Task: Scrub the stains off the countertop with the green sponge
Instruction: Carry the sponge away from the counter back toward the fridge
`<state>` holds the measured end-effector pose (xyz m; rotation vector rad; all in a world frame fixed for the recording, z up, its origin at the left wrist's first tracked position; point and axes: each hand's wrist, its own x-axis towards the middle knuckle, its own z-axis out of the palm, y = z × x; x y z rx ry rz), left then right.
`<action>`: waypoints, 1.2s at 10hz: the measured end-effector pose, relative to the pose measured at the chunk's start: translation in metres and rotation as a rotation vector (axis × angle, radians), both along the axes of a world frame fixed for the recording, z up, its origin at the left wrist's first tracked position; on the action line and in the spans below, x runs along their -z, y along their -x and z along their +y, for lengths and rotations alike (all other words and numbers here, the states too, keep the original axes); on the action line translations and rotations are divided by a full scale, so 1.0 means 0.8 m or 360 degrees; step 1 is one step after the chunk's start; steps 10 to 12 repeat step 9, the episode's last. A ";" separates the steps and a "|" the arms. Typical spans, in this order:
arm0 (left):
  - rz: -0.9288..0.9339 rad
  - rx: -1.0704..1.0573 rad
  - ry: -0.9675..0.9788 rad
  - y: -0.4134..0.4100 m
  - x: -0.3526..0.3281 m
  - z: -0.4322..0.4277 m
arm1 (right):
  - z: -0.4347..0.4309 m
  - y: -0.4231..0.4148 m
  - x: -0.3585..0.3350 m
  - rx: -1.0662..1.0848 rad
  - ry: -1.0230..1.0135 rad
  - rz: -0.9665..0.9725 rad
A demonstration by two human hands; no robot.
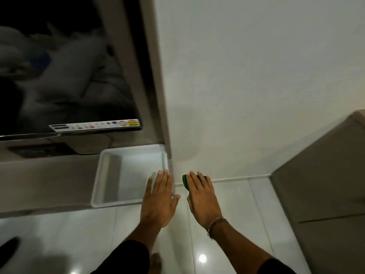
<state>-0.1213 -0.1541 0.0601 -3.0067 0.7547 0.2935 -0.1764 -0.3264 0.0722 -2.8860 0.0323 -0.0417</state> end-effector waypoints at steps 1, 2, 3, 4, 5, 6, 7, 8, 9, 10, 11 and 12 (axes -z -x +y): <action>-0.0005 -0.0098 -0.0018 -0.031 0.002 0.066 | 0.063 -0.041 0.002 -0.0075 -0.0035 0.0010; 0.0032 -0.0210 -0.0058 -0.080 0.006 0.135 | 0.137 -0.100 0.014 -0.0145 -0.0062 -0.0024; 0.0063 -0.0222 -0.0064 -0.109 0.012 0.157 | 0.169 -0.136 0.028 -0.0154 -0.0057 0.0010; 0.0090 -0.0175 -0.0033 -0.148 0.031 0.173 | 0.191 -0.185 0.058 -0.0144 -0.0008 0.0153; 0.0098 -0.0129 -0.0027 -0.163 0.048 0.178 | 0.190 -0.203 0.079 -0.0100 0.0055 0.0235; 0.0114 -0.0093 -0.0022 -0.166 0.069 0.184 | 0.184 -0.206 0.105 -0.0061 0.0131 0.0303; 0.0138 -0.0112 -0.0002 -0.167 0.078 0.187 | 0.183 -0.203 0.119 -0.0046 0.0105 0.0356; 0.0160 -0.0096 -0.0020 -0.172 0.073 0.187 | 0.183 -0.205 0.109 -0.0055 0.0025 0.0379; 0.0118 -0.0104 -0.0019 -0.163 0.065 0.184 | 0.184 -0.196 0.095 -0.0041 -0.0067 0.0314; 0.0118 -0.0104 -0.0019 -0.163 0.065 0.184 | 0.184 -0.196 0.095 -0.0041 -0.0067 0.0314; 0.0118 -0.0104 -0.0019 -0.163 0.065 0.184 | 0.184 -0.196 0.095 -0.0041 -0.0067 0.0314; 0.0118 -0.0104 -0.0019 -0.163 0.065 0.184 | 0.184 -0.196 0.095 -0.0041 -0.0067 0.0314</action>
